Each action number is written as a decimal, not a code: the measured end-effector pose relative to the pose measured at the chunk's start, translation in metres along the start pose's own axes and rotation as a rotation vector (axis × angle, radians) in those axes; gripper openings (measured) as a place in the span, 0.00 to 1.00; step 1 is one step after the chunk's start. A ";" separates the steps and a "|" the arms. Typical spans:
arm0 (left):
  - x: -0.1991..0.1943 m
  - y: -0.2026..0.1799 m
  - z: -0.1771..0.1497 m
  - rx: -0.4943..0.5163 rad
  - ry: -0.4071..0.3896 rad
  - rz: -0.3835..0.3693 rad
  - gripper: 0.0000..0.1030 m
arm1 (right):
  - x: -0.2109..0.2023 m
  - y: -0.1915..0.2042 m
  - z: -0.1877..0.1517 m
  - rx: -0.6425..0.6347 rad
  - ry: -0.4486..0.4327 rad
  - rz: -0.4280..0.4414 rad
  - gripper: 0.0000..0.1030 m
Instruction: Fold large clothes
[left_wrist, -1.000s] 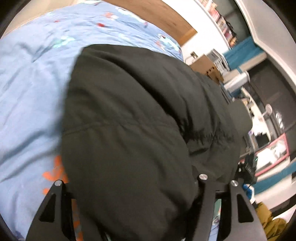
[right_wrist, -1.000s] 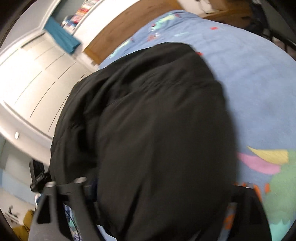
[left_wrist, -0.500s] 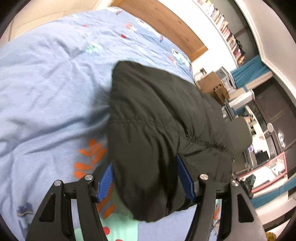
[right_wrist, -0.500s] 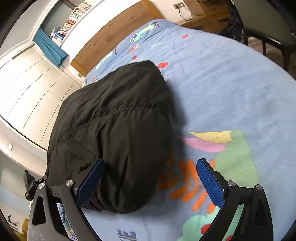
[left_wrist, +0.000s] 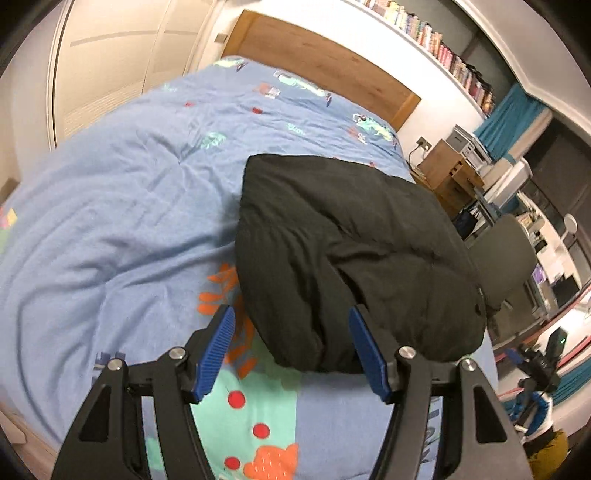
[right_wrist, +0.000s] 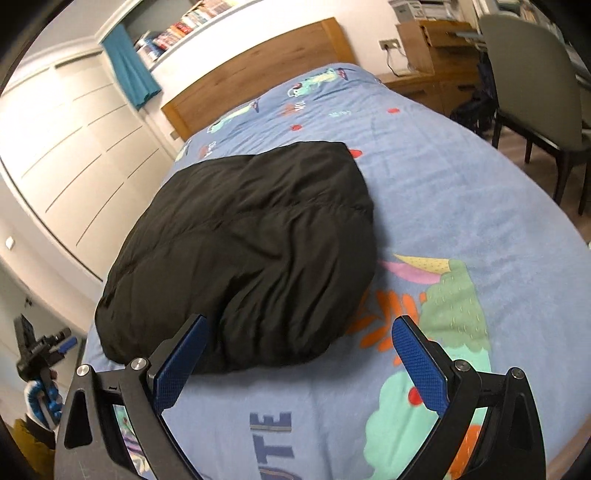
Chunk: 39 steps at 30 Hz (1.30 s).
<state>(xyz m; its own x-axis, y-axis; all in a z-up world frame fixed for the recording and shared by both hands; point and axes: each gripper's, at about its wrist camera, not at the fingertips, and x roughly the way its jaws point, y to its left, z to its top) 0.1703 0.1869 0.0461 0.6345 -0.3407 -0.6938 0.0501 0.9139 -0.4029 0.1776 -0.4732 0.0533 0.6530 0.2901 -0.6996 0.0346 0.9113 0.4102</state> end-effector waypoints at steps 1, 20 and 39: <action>-0.006 -0.005 -0.003 0.013 -0.007 0.005 0.61 | -0.004 0.006 -0.005 -0.012 -0.005 0.004 0.96; -0.085 -0.123 -0.095 0.225 -0.159 0.183 0.71 | -0.080 0.113 -0.080 -0.284 -0.105 -0.109 0.99; -0.107 -0.149 -0.122 0.263 -0.275 0.368 0.71 | -0.113 0.150 -0.107 -0.384 -0.229 -0.205 0.99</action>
<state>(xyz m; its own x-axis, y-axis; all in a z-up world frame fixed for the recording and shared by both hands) 0.0007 0.0600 0.1080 0.8237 0.0518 -0.5646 -0.0450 0.9986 0.0259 0.0285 -0.3386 0.1312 0.8132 0.0607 -0.5788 -0.0733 0.9973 0.0016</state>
